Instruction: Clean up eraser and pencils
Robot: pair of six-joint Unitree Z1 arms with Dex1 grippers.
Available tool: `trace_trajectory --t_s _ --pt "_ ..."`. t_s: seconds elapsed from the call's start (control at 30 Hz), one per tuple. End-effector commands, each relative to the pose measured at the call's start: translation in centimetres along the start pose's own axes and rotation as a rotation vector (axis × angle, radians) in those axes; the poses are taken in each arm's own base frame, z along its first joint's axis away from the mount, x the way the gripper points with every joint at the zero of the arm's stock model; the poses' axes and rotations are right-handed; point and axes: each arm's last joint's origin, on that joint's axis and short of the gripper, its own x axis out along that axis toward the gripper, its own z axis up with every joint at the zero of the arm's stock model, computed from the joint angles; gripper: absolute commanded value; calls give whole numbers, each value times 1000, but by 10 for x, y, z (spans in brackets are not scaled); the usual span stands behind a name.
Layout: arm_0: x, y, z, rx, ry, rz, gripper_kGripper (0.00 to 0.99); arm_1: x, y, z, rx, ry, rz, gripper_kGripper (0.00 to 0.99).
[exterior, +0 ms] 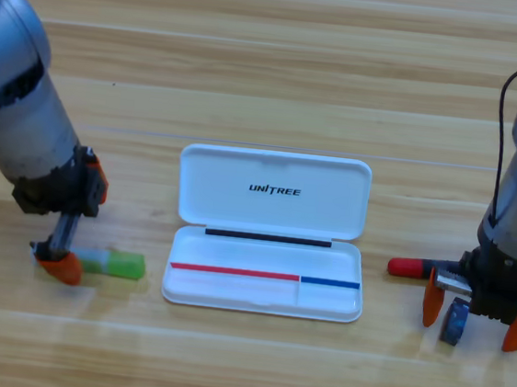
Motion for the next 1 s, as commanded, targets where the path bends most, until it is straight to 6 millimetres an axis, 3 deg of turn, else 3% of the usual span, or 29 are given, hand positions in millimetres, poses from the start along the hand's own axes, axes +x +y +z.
trace_trajectory --t_s 0.03,0.23,0.27,0.37,0.43,0.53,0.63,0.73,0.77,1.0 --pt "28 -3 -6 -32 36 -33 985 33 -5 12 30 52 -63 756" --pt "43 -6 -7 -42 32 -28 940 46 -6 14 14 49 -60 72" --pt "44 -6 -7 -44 30 -25 919 47 -6 15 14 51 -65 0" --pt "47 -6 -7 -46 35 -27 887 47 -5 16 6 43 -67 0" --pt "49 -6 -8 -48 36 -25 854 35 -5 15 -95 23 -51 0" --pt "50 -7 -8 -48 40 -27 772 -2 8 2 -488 -12 -21 0" --pt "53 -7 -8 -35 46 -36 554 -41 34 -19 -1038 -2 7 0" --pt "55 -6 -7 -25 48 -41 164 -63 56 -41 -1450 30 -12 0" --pt "55 -5 -7 -23 53 -43 9 -65 62 -45 -1519 27 -17 0" --pt "36 3 -4 -18 87 -30 0 -35 109 -44 -1795 39 -90 0"
